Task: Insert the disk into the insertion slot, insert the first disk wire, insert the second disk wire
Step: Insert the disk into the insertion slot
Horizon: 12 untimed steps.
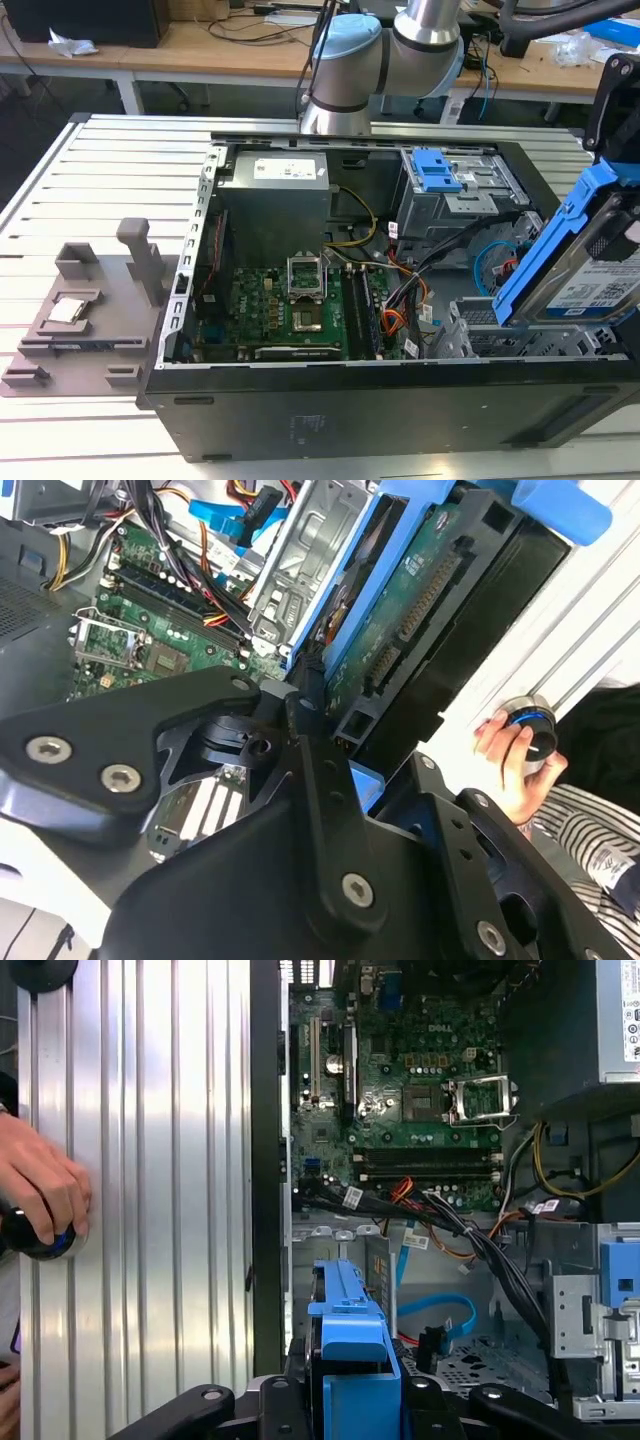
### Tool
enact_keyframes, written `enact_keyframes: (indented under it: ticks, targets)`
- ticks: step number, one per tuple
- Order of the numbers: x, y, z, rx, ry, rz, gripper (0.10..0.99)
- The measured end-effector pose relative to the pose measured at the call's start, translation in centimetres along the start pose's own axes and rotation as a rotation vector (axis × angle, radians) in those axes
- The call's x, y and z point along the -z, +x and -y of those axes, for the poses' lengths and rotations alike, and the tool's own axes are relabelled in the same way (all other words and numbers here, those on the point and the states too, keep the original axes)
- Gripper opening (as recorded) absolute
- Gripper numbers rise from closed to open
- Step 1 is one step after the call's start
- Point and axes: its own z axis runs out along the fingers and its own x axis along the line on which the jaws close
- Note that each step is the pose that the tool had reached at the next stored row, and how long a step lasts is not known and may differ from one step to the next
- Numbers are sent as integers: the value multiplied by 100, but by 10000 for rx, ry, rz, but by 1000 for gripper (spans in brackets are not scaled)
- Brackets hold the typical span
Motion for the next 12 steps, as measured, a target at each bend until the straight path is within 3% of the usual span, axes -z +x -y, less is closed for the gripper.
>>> enact_keyframes:
  ticks: [12]
  targets:
    - [-78,1,-55,2,0,0,365]
